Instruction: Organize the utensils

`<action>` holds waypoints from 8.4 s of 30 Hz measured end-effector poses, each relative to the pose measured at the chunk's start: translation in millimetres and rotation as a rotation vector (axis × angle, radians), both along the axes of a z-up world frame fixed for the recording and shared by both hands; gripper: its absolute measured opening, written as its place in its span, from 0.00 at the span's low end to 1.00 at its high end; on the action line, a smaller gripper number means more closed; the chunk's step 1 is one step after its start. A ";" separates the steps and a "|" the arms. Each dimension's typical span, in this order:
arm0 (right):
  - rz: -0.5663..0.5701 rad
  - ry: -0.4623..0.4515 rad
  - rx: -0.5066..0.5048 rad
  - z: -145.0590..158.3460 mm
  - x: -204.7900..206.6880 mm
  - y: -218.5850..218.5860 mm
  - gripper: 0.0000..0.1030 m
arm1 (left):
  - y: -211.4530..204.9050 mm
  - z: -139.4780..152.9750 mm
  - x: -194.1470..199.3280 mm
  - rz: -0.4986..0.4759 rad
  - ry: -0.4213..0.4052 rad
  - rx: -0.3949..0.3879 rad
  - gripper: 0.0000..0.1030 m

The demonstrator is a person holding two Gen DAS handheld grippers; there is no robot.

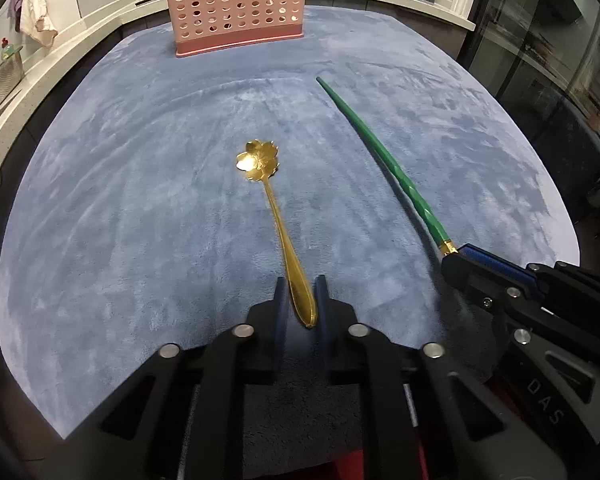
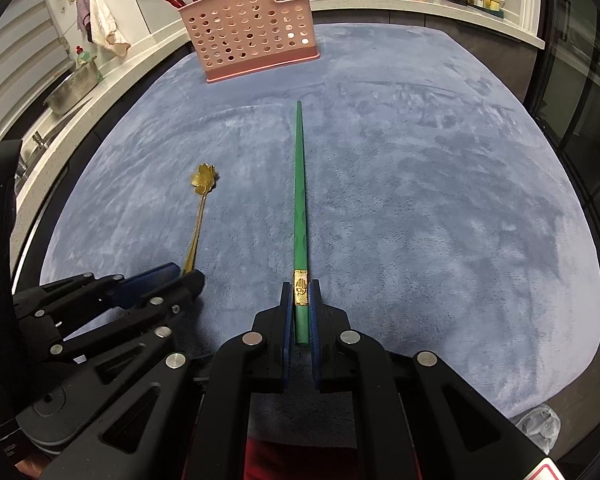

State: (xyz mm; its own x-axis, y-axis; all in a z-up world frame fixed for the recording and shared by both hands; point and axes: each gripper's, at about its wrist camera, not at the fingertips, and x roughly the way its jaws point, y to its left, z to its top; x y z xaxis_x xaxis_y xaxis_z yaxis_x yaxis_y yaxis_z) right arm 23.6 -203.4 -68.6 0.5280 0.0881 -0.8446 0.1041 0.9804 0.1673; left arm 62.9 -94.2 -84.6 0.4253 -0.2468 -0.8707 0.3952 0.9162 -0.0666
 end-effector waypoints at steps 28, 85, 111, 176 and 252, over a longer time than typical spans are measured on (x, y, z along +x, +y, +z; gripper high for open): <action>-0.001 -0.201 0.014 86.8 13.1 -7.4 0.07 | 39.1 87.6 27.5 0.106 -0.130 -0.155 0.01; -0.011 -0.652 0.106 267.3 293.0 -36.8 0.07 | 32.8 231.1 284.8 0.132 -0.329 -0.280 0.01; -0.003 -0.510 0.080 206.5 312.8 -33.7 0.07 | 37.3 201.2 285.1 0.162 -0.266 -0.247 0.01; -0.045 -0.347 -0.167 170.1 152.4 -0.4 0.81 | 39.6 174.6 157.4 0.256 -0.343 0.017 0.91; -0.062 -0.287 -0.201 142.5 160.4 3.9 0.94 | 44.4 155.1 161.1 0.332 -0.318 0.055 0.93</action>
State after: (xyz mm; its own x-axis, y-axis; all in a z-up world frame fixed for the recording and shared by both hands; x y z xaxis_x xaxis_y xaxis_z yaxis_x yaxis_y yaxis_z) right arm 183.9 -199.5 73.9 0.7452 -0.1044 -0.6586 0.1409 0.9900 0.0026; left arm 224.0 -49.8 70.5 0.7218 -0.0093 -0.6920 0.0730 0.9953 0.0628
